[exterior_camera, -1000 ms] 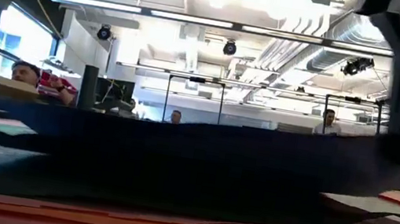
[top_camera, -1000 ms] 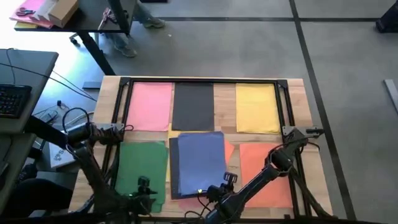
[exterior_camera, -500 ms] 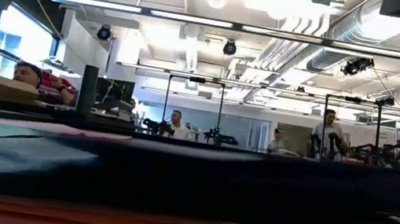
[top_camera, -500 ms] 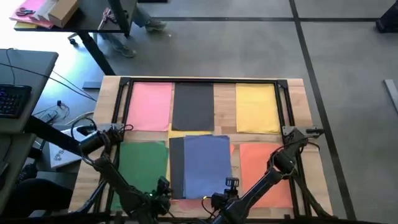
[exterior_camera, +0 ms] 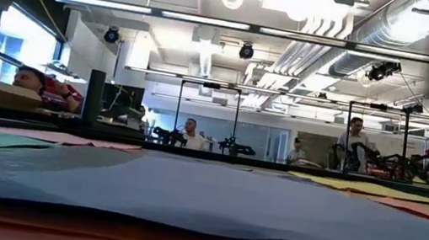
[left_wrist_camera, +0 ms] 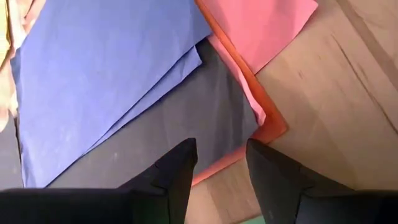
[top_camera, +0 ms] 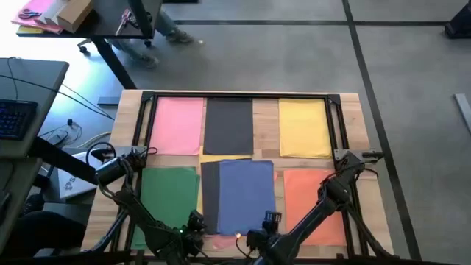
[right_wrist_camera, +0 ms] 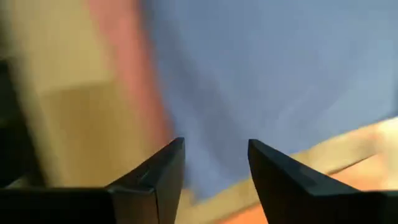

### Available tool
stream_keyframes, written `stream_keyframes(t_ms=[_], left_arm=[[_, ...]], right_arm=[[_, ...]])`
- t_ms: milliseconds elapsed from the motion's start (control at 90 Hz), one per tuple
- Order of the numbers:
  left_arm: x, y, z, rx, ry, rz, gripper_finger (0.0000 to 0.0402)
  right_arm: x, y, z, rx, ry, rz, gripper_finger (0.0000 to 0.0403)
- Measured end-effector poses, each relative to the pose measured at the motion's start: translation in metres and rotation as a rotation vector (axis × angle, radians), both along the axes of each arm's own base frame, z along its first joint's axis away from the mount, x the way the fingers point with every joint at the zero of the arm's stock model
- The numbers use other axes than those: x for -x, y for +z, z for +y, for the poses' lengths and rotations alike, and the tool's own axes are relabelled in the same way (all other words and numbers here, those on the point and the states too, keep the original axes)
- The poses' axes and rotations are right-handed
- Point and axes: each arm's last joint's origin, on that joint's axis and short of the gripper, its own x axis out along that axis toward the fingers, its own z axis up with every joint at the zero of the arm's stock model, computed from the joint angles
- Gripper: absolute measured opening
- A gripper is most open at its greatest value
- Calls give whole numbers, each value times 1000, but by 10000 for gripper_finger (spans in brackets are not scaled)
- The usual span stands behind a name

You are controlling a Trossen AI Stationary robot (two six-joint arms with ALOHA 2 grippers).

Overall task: Organize paper
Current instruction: Stack the black color paper on top of the other black color paper

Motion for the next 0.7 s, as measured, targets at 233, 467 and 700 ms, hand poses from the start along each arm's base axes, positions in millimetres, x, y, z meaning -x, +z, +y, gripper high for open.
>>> stream_keyframes(t_ms=[233, 467, 700], left_arm=[[-1, 0, 1, -9, 7, -13, 133], [-3, 1, 2, -28, 1, -19, 133], [-5, 3, 1, -58, -13, -66, 133]], right_arm=[[-39, -47, -30, -49, 81, -53, 150], [-42, -57, -35, -77, 87, -56, 149], [-42, -57, -34, -82, 89, -59, 149]])
